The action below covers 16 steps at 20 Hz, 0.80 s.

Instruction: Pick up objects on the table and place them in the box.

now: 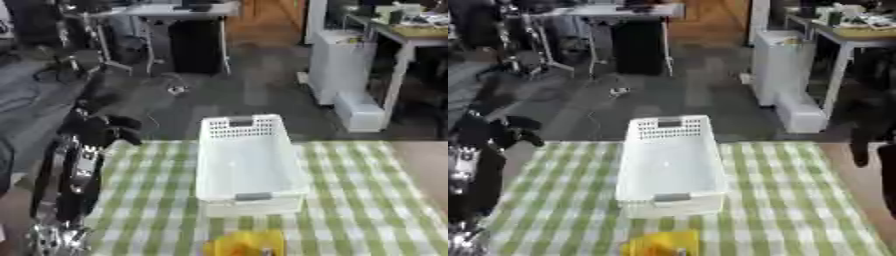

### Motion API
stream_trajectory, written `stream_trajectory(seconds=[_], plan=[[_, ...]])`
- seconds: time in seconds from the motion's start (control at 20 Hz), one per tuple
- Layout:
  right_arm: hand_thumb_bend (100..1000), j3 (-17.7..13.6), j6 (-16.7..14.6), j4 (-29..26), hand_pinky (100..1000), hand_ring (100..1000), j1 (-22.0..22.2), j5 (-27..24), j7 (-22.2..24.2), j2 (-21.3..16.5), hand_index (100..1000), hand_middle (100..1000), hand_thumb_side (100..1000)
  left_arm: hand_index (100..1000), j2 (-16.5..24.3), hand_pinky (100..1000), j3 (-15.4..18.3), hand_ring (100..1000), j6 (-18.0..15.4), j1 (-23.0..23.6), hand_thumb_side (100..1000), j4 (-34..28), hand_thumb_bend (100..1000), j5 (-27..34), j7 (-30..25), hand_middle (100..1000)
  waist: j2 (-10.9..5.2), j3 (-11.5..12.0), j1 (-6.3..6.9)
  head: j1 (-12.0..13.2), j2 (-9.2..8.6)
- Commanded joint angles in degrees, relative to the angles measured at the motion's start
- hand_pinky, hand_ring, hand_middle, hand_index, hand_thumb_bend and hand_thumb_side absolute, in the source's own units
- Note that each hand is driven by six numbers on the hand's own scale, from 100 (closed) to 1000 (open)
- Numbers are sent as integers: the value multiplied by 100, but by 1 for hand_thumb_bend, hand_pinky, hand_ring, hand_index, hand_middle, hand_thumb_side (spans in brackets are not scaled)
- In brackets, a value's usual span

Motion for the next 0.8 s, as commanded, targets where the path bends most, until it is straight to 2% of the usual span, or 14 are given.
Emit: stream_trajectory(seconds=[0.05, 0.15, 0.3, 0.65, 0.8], plan=[[555, -30, 24, -74, 163, 355, -57, -1, -3, -149, 685, 410, 612, 810, 54, 445, 62, 599, -3, -71, 770, -97, 265, 41, 0, 1000, -56, 7, -2, -66, 315], [558, -31, 40, -74, 164, 356, -60, 8, 0, -157, 686, 411, 612, 810, 52, 445, 59, 599, -3, -73, 770, -97, 265, 47, -5, 1000, -57, 7, 1, -46, 470], [565, -28, 75, -74, 167, 361, -59, 31, 17, -166, 692, 414, 613, 810, 48, 444, 60, 599, -4, -73, 770, -97, 263, 51, -8, 1000, -50, 8, 3, -45, 576], [578, -25, 211, -74, 174, 370, -62, 105, 80, -175, 700, 420, 617, 810, 47, 445, 56, 599, 1, -72, 770, -97, 263, 54, -13, 1000, -53, 4, 9, -70, 666], [622, -10, 337, -74, 192, 396, -45, 162, 131, -174, 725, 440, 628, 810, 47, 445, 51, 599, 1, -76, 770, -97, 262, 58, -15, 1000, -54, 11, 4, -102, 646]])
